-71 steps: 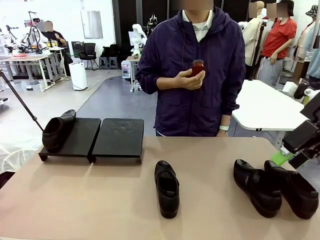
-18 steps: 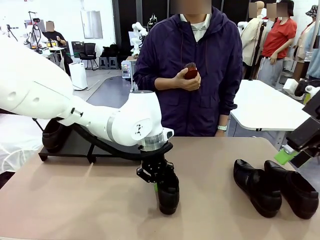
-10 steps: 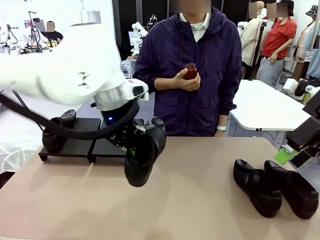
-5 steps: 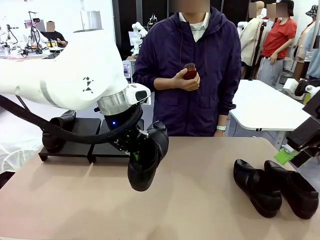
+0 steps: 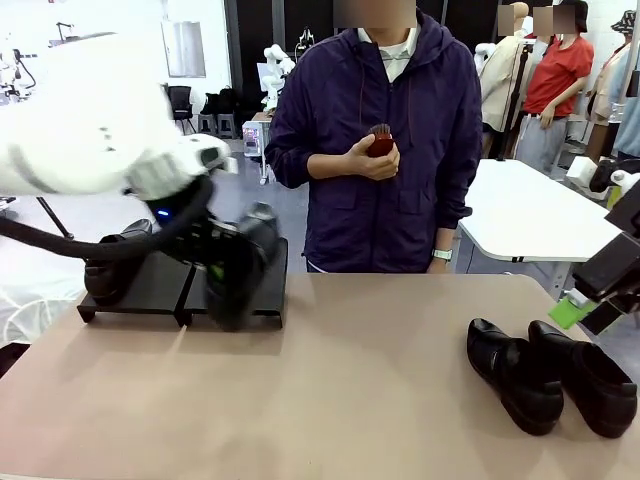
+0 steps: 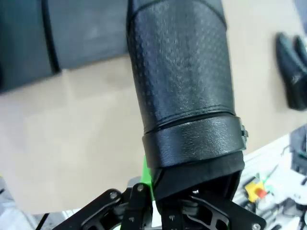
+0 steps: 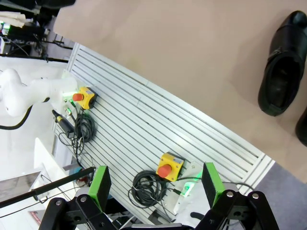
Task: Organize the shoes by placing them on the stand.
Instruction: Place the Shoe from the middle of the table onto the Shoes Stand.
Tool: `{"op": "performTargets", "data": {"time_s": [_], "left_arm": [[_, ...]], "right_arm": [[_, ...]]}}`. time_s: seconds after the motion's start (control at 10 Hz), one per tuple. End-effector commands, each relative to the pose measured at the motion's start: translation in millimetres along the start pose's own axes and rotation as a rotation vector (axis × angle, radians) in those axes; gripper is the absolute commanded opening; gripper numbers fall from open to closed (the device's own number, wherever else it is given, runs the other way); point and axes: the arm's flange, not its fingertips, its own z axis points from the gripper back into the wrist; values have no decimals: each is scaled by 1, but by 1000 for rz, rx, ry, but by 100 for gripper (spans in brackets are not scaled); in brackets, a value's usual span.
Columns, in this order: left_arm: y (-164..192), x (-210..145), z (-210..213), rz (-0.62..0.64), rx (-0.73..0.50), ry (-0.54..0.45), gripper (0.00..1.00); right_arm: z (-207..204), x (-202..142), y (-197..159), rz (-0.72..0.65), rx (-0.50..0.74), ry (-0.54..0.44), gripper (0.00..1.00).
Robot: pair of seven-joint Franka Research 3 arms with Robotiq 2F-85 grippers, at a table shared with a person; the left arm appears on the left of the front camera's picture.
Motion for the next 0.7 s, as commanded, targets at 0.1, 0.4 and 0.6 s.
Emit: {"op": "performTargets", "data": {"time_s": [0.1, 0.4, 0.6], "left_arm": [[100, -9, -2, 92, 25, -81, 0], [194, -21, 15, 141, 36, -183, 0], [204, -12, 21, 252, -7, -264, 0]], "right_arm": [[3, 1, -1, 24, 20, 0, 100], [3, 1, -1, 24, 20, 0, 100], [3, 1, -1, 24, 20, 0, 100]]}}
